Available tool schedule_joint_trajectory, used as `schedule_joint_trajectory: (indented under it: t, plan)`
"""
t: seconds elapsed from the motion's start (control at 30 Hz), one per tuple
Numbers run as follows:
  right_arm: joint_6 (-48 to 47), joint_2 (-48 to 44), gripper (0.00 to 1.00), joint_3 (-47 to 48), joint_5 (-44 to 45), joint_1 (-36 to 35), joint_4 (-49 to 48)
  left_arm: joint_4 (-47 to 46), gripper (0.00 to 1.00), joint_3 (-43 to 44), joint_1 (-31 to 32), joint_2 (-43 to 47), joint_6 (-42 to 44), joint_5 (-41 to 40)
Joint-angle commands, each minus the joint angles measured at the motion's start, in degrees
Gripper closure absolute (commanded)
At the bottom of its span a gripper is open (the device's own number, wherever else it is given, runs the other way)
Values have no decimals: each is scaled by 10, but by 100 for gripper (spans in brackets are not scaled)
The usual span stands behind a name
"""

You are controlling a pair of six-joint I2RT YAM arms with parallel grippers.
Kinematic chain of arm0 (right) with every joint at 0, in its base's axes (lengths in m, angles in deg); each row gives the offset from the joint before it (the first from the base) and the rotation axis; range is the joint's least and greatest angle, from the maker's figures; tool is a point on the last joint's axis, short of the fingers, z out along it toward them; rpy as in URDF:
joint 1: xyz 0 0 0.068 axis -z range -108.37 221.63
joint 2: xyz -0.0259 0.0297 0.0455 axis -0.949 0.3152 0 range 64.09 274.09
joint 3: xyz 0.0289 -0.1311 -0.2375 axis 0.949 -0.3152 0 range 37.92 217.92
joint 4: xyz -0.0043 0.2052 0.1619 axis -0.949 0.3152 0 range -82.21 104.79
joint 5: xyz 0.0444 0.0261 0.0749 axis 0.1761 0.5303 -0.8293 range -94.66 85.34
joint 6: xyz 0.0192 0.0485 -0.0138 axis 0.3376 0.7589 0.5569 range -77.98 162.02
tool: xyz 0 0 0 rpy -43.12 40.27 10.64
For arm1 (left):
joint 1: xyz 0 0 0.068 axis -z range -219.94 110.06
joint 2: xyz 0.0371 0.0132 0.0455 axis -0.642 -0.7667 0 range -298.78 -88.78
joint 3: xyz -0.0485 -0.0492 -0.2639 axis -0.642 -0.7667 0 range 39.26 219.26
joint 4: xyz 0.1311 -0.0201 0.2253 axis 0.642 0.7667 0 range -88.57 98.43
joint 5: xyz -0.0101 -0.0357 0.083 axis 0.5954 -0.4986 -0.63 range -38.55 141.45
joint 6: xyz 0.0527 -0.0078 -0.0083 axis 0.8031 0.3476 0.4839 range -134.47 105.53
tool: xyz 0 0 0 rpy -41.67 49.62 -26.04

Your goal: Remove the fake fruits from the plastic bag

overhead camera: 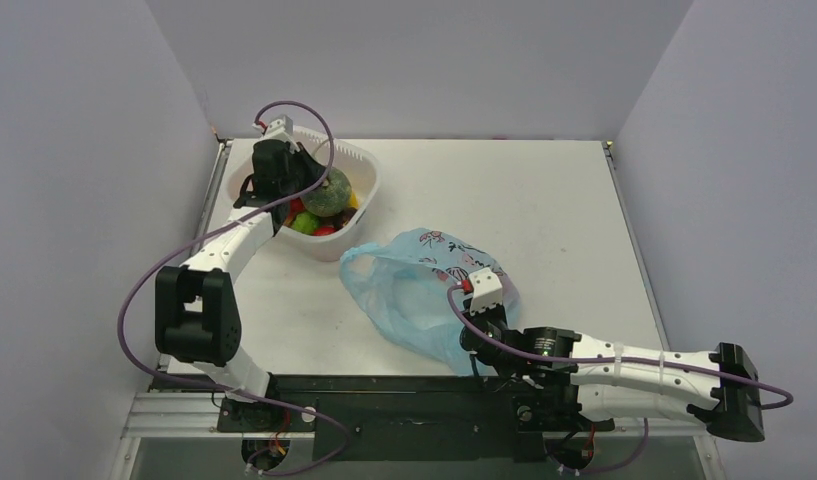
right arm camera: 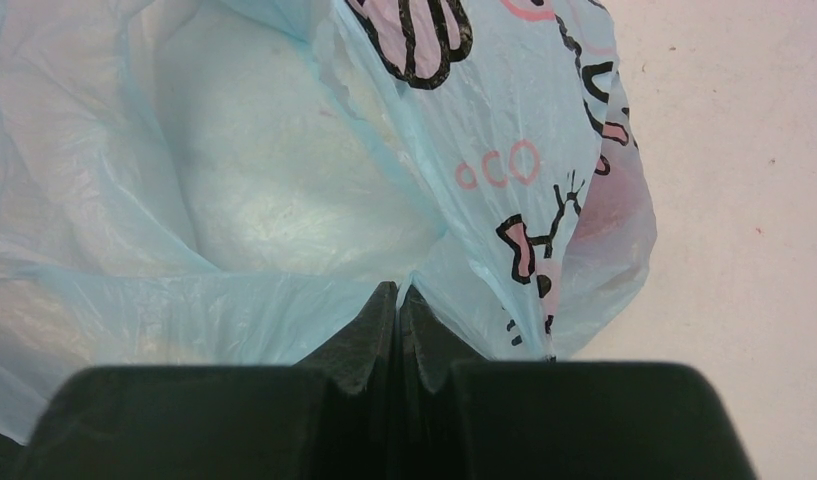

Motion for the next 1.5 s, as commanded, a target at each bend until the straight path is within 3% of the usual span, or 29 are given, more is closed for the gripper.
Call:
schedule_joint_trajectory:
  t: [0.0, 0.13, 0.4, 0.6, 0.8, 1.07, 1.33, 1.47]
  plan:
    - [-2, -15, 100, 20, 10, -6, -2, 47, 100, 54, -10, -37, -5, 23]
    - [-4, -34, 100, 14, 6, -6, -6, 78, 100, 67, -12, -56, -7, 34]
    - [-6, -48, 100, 8, -1, -8, -9, 84, 50, 68, -13, -52, 7, 67]
    - [-8, -46, 100, 7, -4, -10, -13, 91, 30, 62, -13, -18, 29, 90]
    - [-8, -32, 100, 12, 1, -14, -12, 56, 22, 30, -10, 51, 52, 85]
    - [-10, -29, 100, 16, 5, -19, -10, 22, 23, -1, 13, 111, 91, 51]
    - [-60, -26, 100, 77, 36, -17, 21, 6, 17, -25, 7, 223, -15, 186]
    - [-131, 3, 100, 108, 3, -14, -34, 18, 17, -85, 9, 326, -105, 238]
